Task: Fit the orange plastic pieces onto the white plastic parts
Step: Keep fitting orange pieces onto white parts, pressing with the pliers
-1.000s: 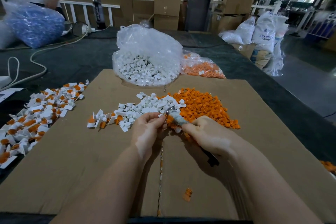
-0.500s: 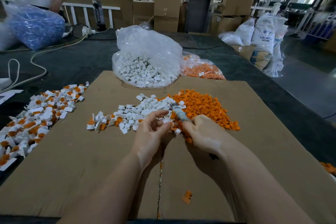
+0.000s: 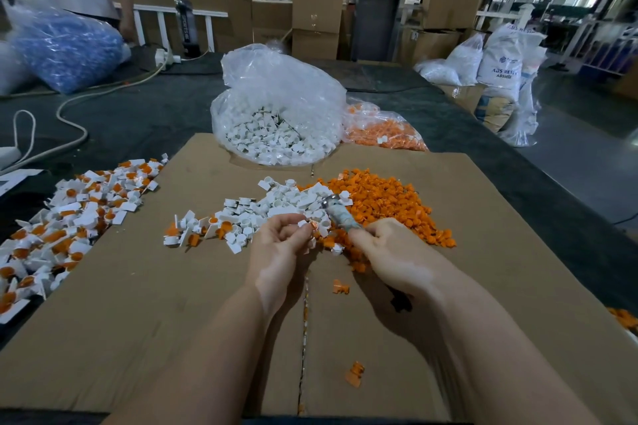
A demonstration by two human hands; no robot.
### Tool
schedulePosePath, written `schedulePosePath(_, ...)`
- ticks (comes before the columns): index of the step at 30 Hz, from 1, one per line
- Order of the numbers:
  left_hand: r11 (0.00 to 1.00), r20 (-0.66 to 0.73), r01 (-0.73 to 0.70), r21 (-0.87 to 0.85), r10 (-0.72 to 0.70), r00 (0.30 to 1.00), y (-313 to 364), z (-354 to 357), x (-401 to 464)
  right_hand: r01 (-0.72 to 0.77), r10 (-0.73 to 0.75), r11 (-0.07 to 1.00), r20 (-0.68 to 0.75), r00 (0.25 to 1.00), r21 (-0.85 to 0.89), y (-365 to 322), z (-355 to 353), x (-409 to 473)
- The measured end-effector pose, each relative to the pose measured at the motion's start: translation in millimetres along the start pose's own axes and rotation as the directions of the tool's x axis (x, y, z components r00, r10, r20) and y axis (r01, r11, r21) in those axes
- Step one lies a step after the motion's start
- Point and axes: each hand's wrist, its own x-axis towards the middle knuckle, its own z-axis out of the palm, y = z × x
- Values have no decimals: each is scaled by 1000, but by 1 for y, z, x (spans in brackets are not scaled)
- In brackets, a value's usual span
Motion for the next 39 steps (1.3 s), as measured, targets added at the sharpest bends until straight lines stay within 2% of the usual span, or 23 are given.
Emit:
schedulePosePath(4, 996, -1, 56, -69, -57, 998, 3, 1, 3, 24, -26, 999, 93, 995, 21, -6, -2, -5)
schedulePosePath(10, 991, -9, 96, -92, -97, 995, 7, 3, 4, 16, -17, 1000, 142, 990, 12, -9, -6, -5)
schedulePosePath(22, 993, -42, 75, -92, -79, 996, 8, 4, 5, 56, -46, 998, 206, 978, -39, -10, -6, -3)
schedulePosePath(30, 994, -78, 91, -52, -95, 992, 9, 4, 3, 50, -37, 993, 115, 993, -110, -7, 5, 3)
schedulePosePath(39, 991, -93, 99, -95, -108, 990, 10, 3, 0, 46, -48, 991, -18, 999, -122, 2, 19, 3)
